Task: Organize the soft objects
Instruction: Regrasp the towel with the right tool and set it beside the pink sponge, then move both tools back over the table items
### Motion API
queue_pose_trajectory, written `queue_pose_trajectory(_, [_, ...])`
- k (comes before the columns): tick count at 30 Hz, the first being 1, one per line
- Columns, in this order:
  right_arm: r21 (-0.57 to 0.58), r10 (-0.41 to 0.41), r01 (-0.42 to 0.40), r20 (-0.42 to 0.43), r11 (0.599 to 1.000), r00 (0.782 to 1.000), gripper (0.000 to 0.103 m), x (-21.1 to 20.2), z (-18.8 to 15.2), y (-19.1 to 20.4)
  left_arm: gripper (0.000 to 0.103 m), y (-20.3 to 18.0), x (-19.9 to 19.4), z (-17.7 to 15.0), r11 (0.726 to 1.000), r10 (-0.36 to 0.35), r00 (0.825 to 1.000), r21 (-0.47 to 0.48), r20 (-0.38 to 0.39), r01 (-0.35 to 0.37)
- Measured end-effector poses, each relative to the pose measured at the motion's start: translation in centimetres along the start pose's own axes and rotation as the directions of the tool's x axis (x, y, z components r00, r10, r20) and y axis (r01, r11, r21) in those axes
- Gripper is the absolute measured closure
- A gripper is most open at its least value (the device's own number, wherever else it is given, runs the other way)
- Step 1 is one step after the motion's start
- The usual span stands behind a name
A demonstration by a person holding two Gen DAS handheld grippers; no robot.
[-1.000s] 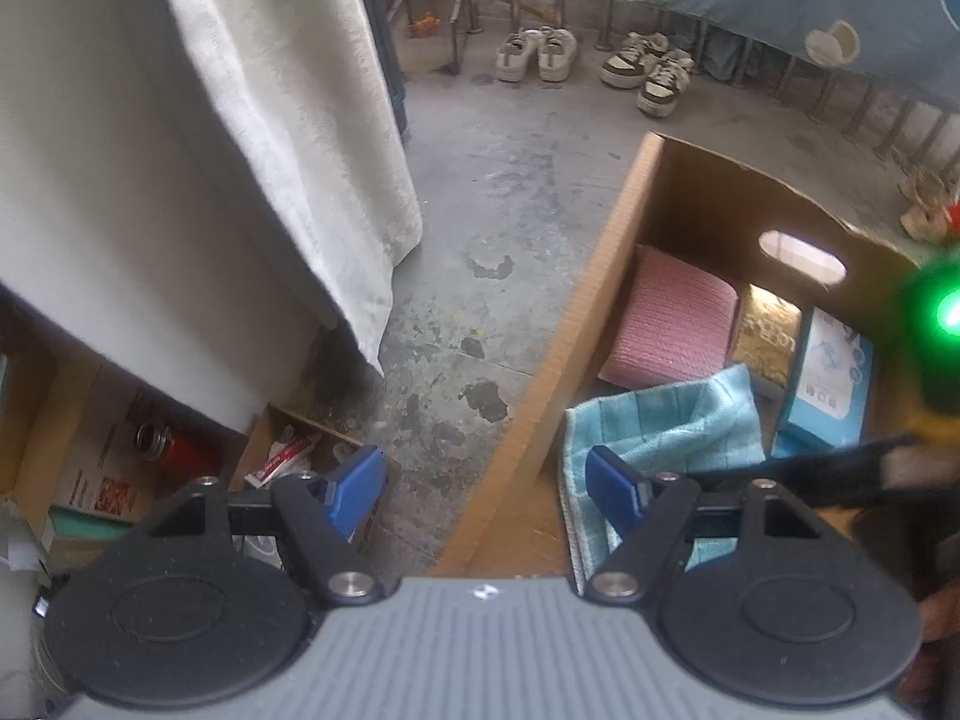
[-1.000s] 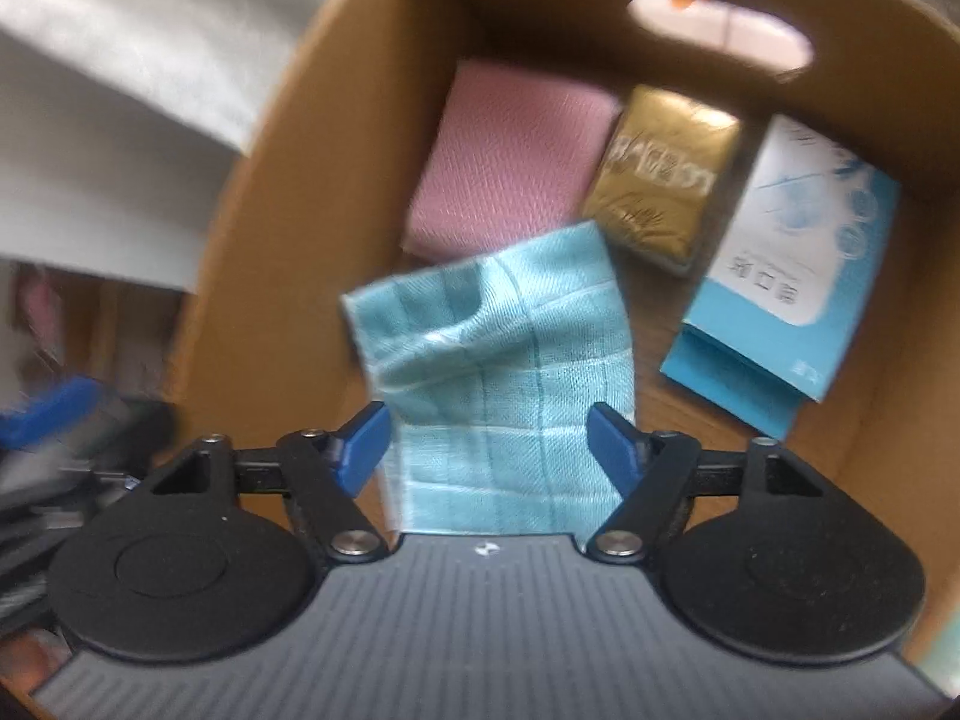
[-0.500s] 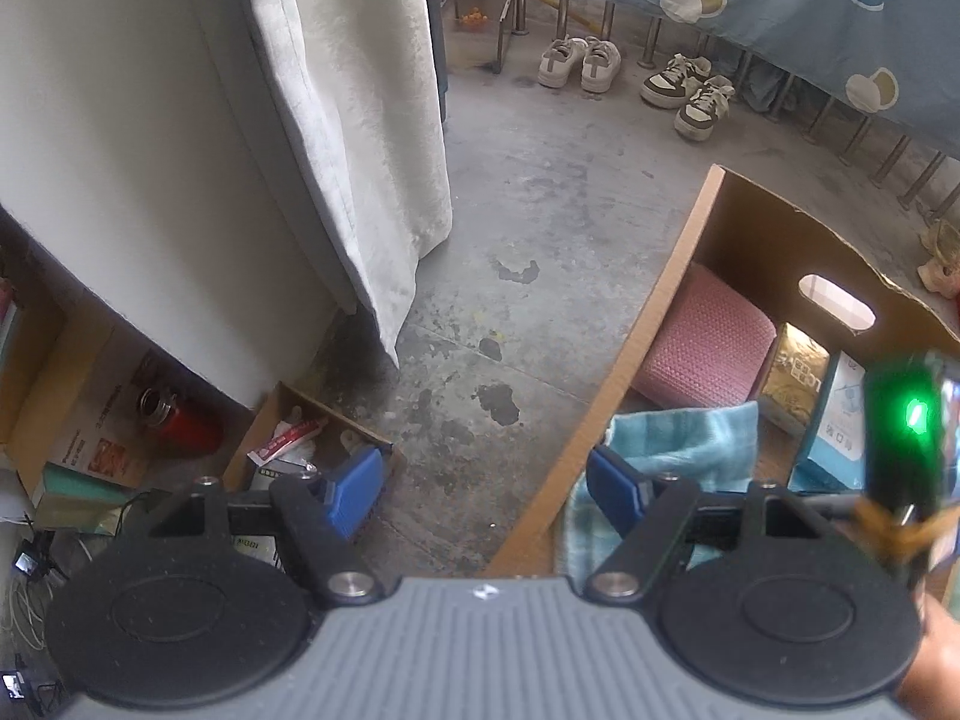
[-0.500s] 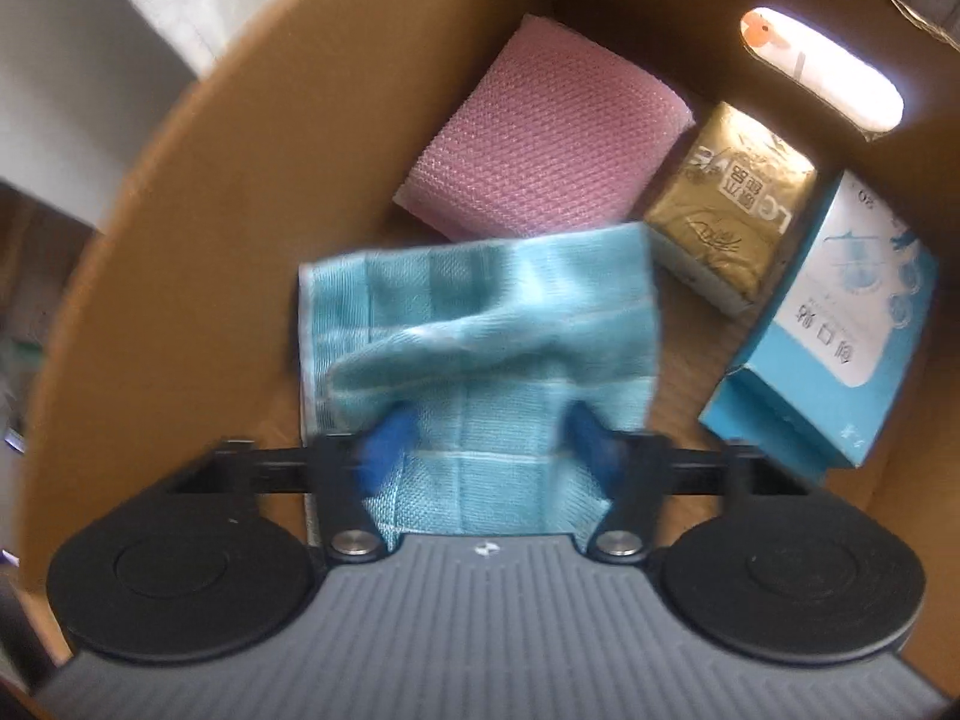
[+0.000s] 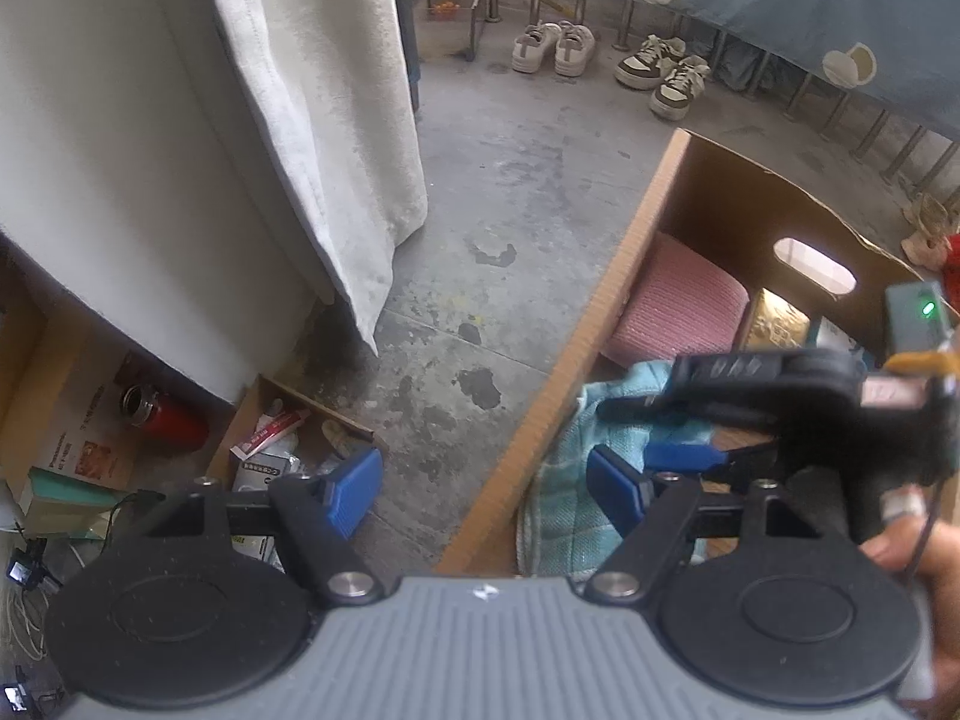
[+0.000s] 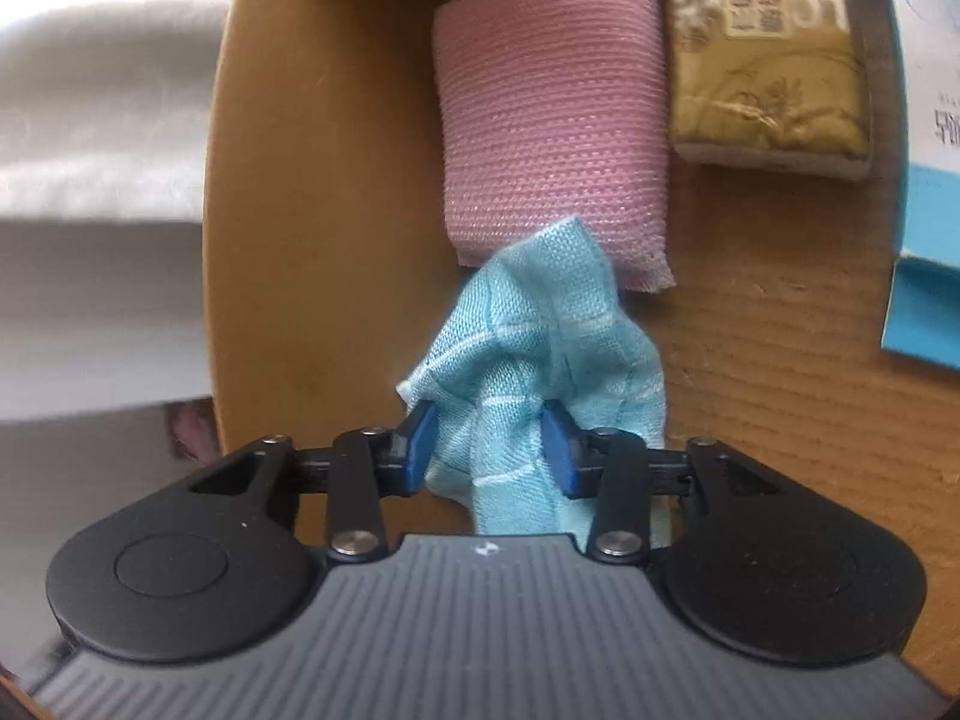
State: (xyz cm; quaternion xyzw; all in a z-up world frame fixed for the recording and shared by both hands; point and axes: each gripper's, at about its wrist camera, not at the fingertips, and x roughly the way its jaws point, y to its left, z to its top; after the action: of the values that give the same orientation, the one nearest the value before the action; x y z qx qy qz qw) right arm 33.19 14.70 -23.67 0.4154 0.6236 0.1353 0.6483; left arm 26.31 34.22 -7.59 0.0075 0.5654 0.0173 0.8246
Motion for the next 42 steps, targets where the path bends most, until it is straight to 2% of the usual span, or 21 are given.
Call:
queue_pose_trajectory(4, [0.017, 0.020, -0.021, 0.045, 1.000, 0.999, 0.032, -3.1, 0.3, 0.2, 0.026, -0.6, -0.1, -0.3, 1.000, -0.010, 1.000, 0.017, 0.002, 0.009])
queue_pose_trajectory(6, [0.013, 0.024, -0.025, 0.065, 1.000, 0.998, 0.030, -4.6, 0.6, 0.7, 0.026, -1.0, -0.3, -0.5, 1.000, -0.010, 1.000, 0.022, 0.002, 0.010])
queue_pose_trajectory(12, [0.019, 0.065, -0.067, 0.115, 0.998, 0.991, 0.030, -8.1, 0.2, 1.0, 0.026, -2.3, -1.3, -1.0, 0.999, -0.017, 1.000, 0.034, 0.015, 0.016])
queue_pose_trajectory(15, [-0.003, 0.106, -0.106, 0.137, 0.994, 0.985, 0.030, -11.5, 0.0, 0.7, 0.026, -3.2, -2.3, -1.5, 0.999, -0.019, 1.000, 0.048, 0.024, 0.017])
queue_pose_trajectory(22, [-0.098, 0.186, -0.171, 0.163, 0.980, 0.969, 0.030, -19.4, -2.9, 0.6, 0.025, -6.8, -6.0, -3.1, 0.997, -0.030, 0.998, 0.072, 0.057, 0.026])
queue_pose_trajectory(28, [-0.140, 0.215, -0.191, 0.188, 0.972, 0.958, 0.029, -26.7, -5.8, -0.5, 0.023, -10.8, -9.9, -5.2, 0.996, -0.037, 0.994, 0.079, 0.103, 0.029])
queue_pose_trajectory(36, [-0.172, 0.181, -0.143, 0.234, 0.975, 0.955, 0.029, -36.4, -10.0, -4.4, 0.022, -17.8, -13.9, -8.8, 0.992, -0.071, 0.991, 0.111, 0.116, 0.059])
queue_pose_trajectory(42, [-0.157, 0.083, -0.035, 0.309, 0.987, 0.947, 0.029, -44.1, -13.2, -9.9, 0.022, -24.4, -15.2, -11.8, 0.978, -0.143, 0.986, 0.164, 0.089, 0.127])
